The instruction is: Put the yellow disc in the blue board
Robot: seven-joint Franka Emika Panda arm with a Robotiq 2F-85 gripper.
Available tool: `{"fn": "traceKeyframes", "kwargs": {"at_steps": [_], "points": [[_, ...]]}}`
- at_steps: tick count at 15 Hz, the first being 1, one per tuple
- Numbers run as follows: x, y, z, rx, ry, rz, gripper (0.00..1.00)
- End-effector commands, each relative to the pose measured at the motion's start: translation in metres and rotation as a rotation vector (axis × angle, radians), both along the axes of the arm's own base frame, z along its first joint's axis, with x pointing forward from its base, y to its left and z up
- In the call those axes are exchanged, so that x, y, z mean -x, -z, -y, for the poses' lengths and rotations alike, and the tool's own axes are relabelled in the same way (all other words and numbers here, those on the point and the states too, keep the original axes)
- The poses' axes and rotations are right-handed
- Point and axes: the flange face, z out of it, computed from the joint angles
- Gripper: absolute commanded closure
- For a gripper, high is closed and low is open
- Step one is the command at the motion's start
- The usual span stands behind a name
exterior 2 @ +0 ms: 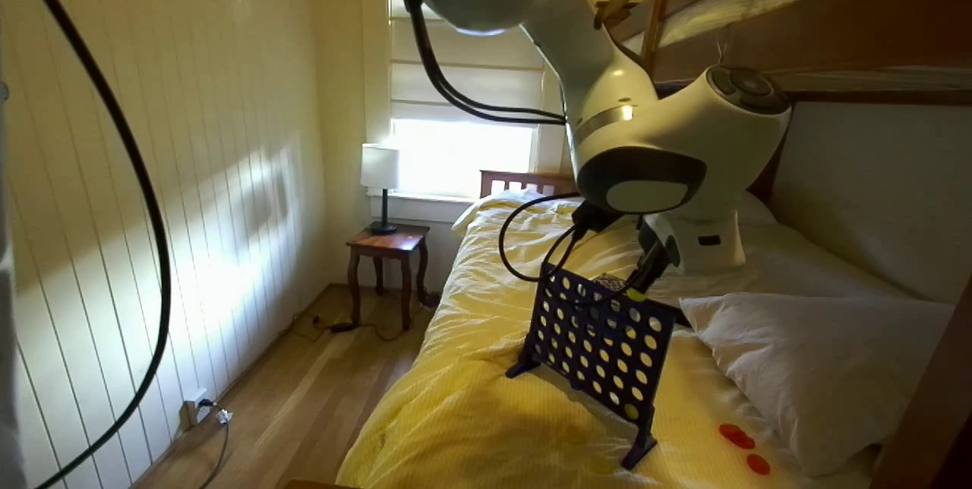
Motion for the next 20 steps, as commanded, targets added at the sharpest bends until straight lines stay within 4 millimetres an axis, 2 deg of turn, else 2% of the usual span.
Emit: {"fn": "traceKeyframes", "kwargs": {"at_steps": [1, 8, 20], "points": [[-0.009, 0.000, 0.005, -0.016, 0.054, 0.029, 0.98], [-0.017, 0.011, 0.002, -0.044, 0.080, 0.038, 0.98], [-0.028, 0.018, -0.001, -0.036, 0.087, 0.036, 0.98]]}}
